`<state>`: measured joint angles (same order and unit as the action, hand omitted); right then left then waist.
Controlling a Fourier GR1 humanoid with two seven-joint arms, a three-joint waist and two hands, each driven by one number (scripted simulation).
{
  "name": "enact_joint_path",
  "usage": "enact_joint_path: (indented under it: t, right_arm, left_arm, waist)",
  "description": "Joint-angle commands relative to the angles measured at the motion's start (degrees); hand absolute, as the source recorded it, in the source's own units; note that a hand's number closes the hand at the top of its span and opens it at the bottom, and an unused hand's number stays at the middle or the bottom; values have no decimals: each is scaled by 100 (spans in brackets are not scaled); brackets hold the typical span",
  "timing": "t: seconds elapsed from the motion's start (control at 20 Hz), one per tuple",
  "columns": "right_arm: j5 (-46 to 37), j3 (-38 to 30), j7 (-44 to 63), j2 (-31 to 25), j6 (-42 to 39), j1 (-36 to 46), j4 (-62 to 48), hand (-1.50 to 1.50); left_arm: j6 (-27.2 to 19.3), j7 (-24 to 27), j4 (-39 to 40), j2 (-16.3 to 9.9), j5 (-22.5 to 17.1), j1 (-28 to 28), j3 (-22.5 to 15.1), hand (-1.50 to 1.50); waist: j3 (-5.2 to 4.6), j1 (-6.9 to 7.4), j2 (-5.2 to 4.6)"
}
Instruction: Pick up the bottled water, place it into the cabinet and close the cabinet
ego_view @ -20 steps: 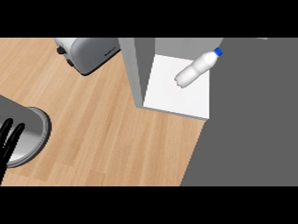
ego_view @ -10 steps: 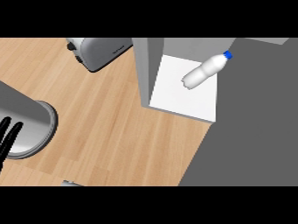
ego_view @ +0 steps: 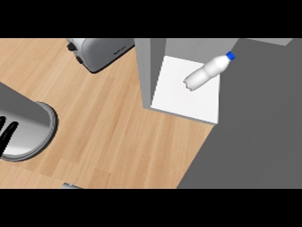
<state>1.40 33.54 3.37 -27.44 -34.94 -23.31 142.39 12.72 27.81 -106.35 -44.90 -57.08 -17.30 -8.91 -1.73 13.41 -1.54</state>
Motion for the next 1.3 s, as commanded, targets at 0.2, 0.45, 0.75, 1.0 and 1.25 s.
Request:
enact_joint_path:
  t: [0.2, 0.45, 0.75, 1.0, 1.25]
  right_arm:
    - [68, 560, 519, 436, 207, 368, -21, 150]
    - [395, 672, 463, 454, 81, 270, -256, 150]
    - [734, 641, 391, 568, 82, 244, -450, 150]
    - [790, 230, 514, 738, 358, 302, -474, 150]
    - [498, -122, 889, 762, 395, 897, -603, 150]
  left_arm:
    - [124, -39, 63, -58, -116, -15, 77, -150]
    - [202, -21, 67, -108, -119, 53, 151, -150]
    - [270, -1, 96, -141, -161, 195, 250, -150]
    - [342, -12, 68, -113, -184, 177, 193, -150]
    - [368, -63, 127, -173, -207, 239, 238, -150]
  waist:
    - [-1, -22, -73]
    - [10, 186, -222]
    - [30, 321, -319]
    - [28, 297, -325]
    - [28, 241, -262]
